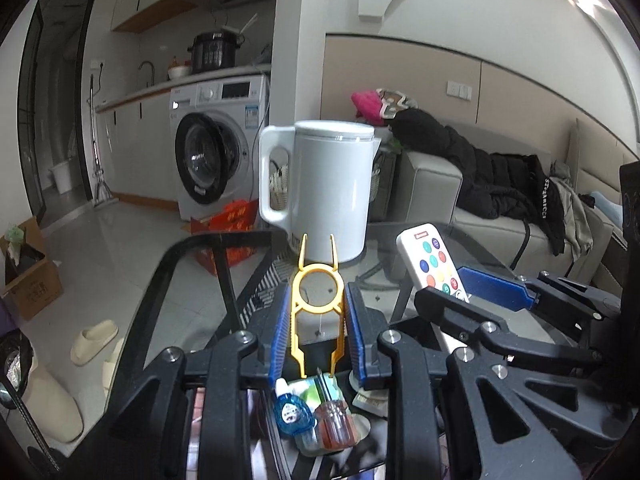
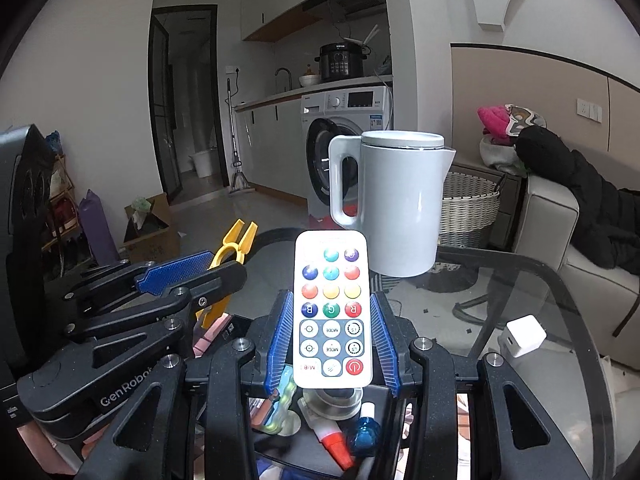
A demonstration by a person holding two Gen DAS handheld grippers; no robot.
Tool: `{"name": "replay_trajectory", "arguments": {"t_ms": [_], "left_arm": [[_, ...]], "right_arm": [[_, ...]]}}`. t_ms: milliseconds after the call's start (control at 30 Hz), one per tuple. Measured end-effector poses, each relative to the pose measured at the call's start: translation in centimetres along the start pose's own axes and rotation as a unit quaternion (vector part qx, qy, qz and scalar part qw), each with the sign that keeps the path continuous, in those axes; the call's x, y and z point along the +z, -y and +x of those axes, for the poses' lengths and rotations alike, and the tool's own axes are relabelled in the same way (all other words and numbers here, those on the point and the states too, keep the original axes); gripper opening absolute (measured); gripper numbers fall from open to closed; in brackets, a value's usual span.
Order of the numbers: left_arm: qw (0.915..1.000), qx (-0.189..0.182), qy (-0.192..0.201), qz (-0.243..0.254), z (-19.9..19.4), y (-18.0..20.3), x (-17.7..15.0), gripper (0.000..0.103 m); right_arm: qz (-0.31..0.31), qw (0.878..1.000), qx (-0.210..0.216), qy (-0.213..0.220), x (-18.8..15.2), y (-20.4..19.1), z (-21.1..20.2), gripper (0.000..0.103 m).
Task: Organize rigid objects
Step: 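Lower both tools into the black box and release the opener and remote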
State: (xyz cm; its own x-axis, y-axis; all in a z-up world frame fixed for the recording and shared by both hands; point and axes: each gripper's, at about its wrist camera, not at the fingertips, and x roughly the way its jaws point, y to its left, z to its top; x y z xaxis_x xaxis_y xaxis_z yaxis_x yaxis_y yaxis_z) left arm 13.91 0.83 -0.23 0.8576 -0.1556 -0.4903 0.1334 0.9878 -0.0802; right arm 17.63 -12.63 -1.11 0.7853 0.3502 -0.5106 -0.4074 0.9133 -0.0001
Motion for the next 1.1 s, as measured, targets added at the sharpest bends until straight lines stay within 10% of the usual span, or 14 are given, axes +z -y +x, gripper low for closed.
{"name": "replay_trajectory", "arguments": {"t_ms": [667, 1100], "left_arm": [[0.9883, -0.005, -0.153, 0.001, 5.4, 0.3, -3.1, 0.024], [0.9836, 0.006, -0.178, 0.029, 5.7, 0.8, -4.3, 0.025]], "right_arm": [[-0.001, 0.985, -0.007, -0.175, -3.9, 1.1, 5.9, 0.039], [-0.031, 0.975, -0.013, -0.222, -5.0, 0.4, 6.1, 0.039]]}}
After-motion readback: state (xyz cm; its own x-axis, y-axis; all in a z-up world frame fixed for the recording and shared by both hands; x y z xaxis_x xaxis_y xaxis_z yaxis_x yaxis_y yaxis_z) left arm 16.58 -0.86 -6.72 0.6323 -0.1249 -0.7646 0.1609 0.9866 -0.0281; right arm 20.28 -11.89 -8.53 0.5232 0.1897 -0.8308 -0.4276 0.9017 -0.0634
